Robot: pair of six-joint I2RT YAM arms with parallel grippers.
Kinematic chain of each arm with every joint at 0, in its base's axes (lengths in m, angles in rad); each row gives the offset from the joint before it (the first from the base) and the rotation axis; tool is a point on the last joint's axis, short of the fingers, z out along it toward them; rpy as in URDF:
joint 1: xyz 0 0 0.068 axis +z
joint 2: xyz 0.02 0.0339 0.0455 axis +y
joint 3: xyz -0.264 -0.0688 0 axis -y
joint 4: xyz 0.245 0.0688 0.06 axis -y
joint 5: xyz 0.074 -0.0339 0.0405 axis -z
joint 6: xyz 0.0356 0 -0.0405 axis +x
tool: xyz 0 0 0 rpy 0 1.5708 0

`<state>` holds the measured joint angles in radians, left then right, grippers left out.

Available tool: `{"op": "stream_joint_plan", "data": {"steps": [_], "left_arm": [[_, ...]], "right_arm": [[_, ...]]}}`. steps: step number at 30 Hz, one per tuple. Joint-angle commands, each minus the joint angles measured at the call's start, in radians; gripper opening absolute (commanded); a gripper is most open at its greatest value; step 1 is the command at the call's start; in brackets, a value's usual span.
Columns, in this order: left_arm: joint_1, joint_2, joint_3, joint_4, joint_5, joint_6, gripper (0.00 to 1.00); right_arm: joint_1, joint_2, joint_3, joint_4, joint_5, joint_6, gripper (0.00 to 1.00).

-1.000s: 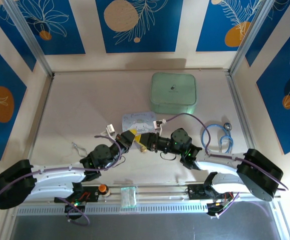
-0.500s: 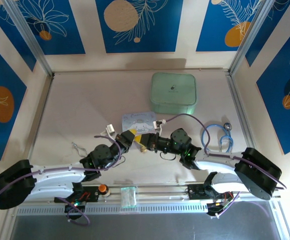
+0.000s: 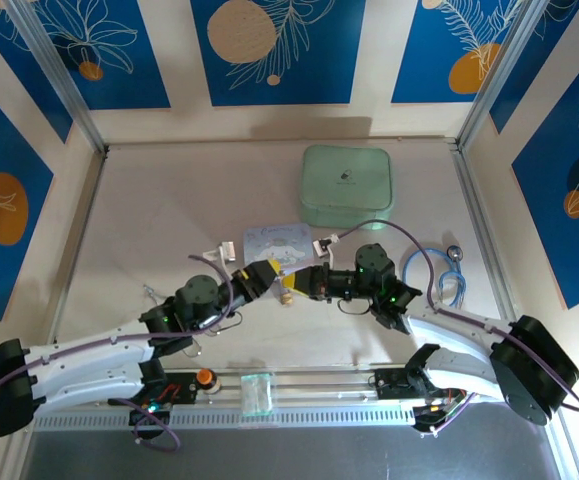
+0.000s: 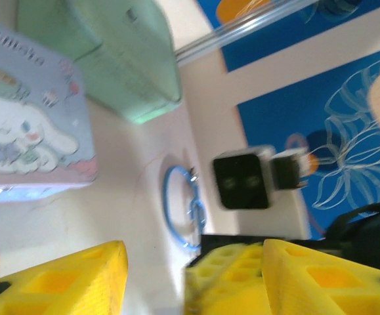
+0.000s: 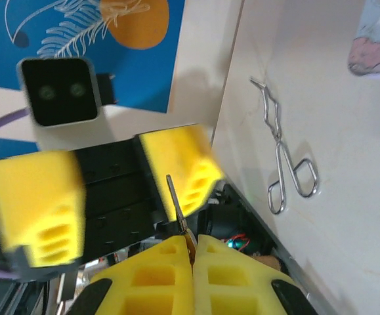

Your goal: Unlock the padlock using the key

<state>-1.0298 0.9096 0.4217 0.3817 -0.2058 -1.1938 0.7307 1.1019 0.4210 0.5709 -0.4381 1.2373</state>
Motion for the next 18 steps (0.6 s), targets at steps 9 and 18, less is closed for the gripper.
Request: {"op": "stream_joint_plan", "data": {"steps": [9,18], "left_arm": [[0.008,0.05,0.027,-0.024,0.088,0.027,0.24],[0.008,0.059,0.02,-0.012,0.105,0.006,0.0]], "right_arm": [[0.004,0.006,0.035,-0.036,-0.082,-0.038,0.0],[-0.002,0.007,0.035,-0.029,-0.06,-0.028,0.04]]}}
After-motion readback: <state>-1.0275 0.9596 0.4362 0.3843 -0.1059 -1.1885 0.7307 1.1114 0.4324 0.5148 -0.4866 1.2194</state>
